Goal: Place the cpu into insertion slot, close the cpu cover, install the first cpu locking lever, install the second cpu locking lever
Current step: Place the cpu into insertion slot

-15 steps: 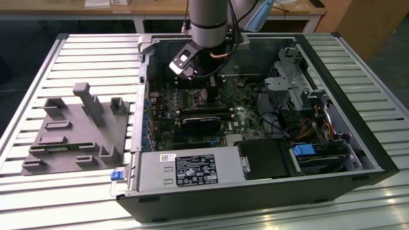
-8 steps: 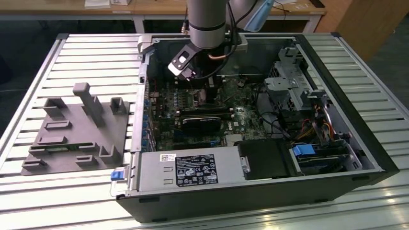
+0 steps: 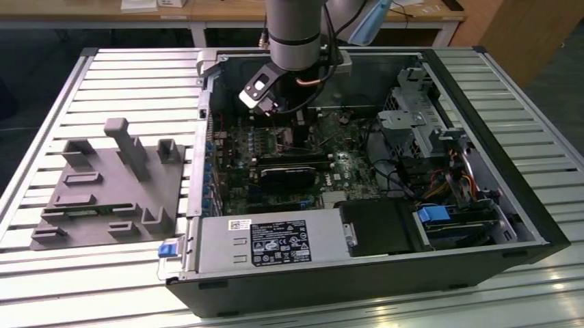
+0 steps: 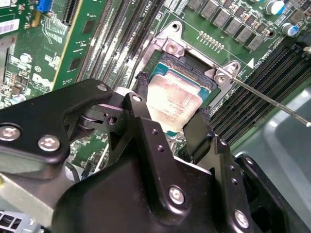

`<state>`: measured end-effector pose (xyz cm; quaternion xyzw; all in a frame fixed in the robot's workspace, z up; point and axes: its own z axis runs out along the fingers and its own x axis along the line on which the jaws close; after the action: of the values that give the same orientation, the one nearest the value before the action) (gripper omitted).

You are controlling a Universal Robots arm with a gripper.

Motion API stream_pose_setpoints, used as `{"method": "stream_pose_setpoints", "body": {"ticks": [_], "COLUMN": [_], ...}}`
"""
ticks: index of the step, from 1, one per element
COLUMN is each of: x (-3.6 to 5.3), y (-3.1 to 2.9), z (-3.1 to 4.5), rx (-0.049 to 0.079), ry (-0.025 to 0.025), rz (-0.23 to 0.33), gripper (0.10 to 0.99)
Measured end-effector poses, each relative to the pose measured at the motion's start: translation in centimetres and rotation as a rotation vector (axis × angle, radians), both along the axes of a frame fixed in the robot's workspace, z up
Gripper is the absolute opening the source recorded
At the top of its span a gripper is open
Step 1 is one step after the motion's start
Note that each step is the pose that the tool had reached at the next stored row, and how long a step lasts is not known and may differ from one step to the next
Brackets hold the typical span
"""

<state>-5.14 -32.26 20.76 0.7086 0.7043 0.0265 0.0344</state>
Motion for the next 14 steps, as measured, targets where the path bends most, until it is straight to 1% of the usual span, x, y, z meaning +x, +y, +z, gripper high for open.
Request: {"method": "stream_pose_setpoints", "body": {"ticks": [6,14], "x": [0.0,-0.01], "y": [0.34,0.48], "z": [-0.33,-0.94], "rx": [0.0,0.0], "ry": [-0.0001,0.0], "rz": [-0.001,-0.004], "gripper": [0.541,0.541]}}
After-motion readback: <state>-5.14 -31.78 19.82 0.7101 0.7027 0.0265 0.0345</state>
